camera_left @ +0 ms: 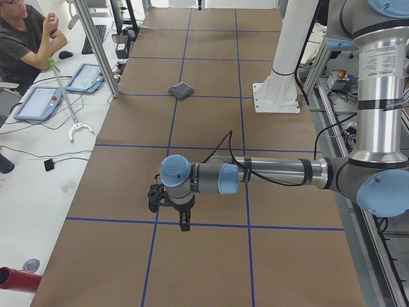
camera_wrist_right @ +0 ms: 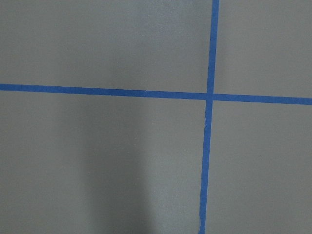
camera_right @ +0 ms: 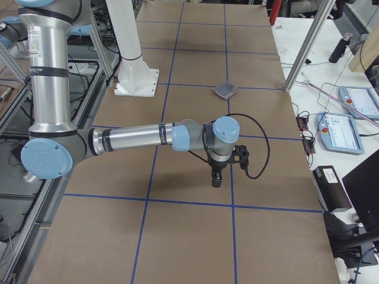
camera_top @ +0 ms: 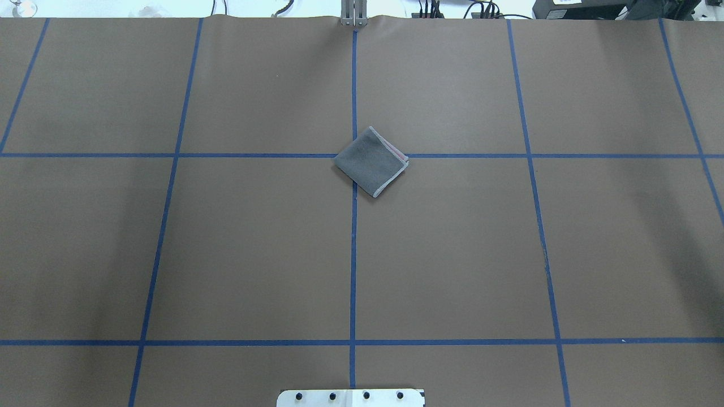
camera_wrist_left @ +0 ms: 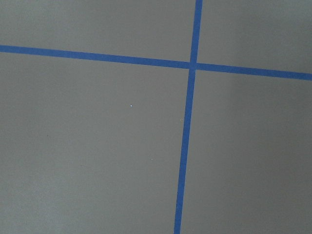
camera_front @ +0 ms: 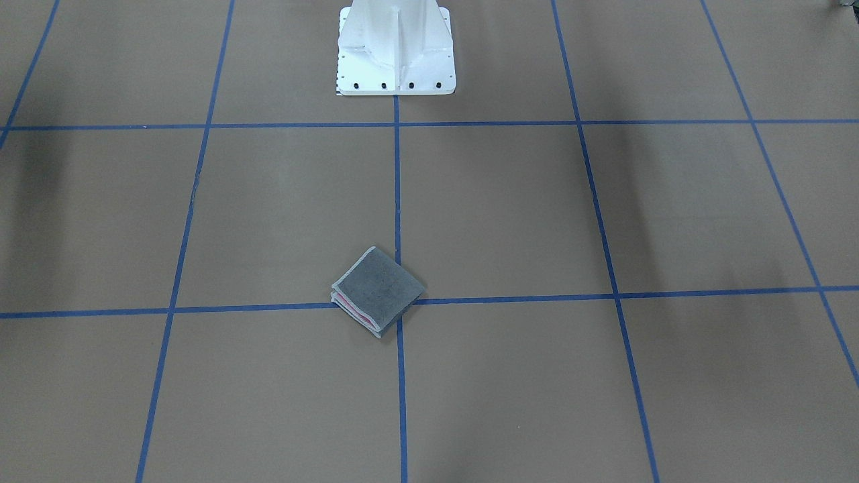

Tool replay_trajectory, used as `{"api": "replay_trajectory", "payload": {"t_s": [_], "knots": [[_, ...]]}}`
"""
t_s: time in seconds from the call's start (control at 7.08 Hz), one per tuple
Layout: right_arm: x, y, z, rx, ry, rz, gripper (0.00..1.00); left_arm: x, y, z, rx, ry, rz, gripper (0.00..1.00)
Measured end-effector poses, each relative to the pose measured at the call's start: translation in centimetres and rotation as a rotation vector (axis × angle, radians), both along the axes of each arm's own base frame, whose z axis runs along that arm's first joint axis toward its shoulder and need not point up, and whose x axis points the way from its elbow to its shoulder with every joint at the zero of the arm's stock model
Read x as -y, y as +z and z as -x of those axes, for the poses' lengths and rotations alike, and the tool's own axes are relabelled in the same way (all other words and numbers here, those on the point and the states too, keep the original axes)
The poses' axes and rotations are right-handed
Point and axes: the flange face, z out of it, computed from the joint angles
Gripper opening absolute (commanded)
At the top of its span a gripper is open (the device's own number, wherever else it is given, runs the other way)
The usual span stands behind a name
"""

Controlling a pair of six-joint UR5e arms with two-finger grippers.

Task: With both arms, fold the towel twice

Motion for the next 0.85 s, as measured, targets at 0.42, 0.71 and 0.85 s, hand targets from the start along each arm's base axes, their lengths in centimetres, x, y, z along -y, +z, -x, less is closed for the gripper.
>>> {"api": "replay_trajectory", "payload": {"t_s": [0.42, 0.71, 0.85], "knots": [[-0.04, 0.05, 0.01, 0.001, 0.000, 0.001, 1.00, -0.06, 0.14, -0.01, -0.002, 0.002, -0.001, 1.00], [0.21, -0.17, 0.03, 0.001, 0.001, -0.004, 1.00, -0.07, 0.16, -0.01, -0.001, 0.001, -0.001, 1.00], [0.36, -0.45, 0.08, 0.002, 0.000, -0.011, 1.00, 0.02, 0.17, -0.01, -0.001, -0.001, -0.006, 1.00]]}}
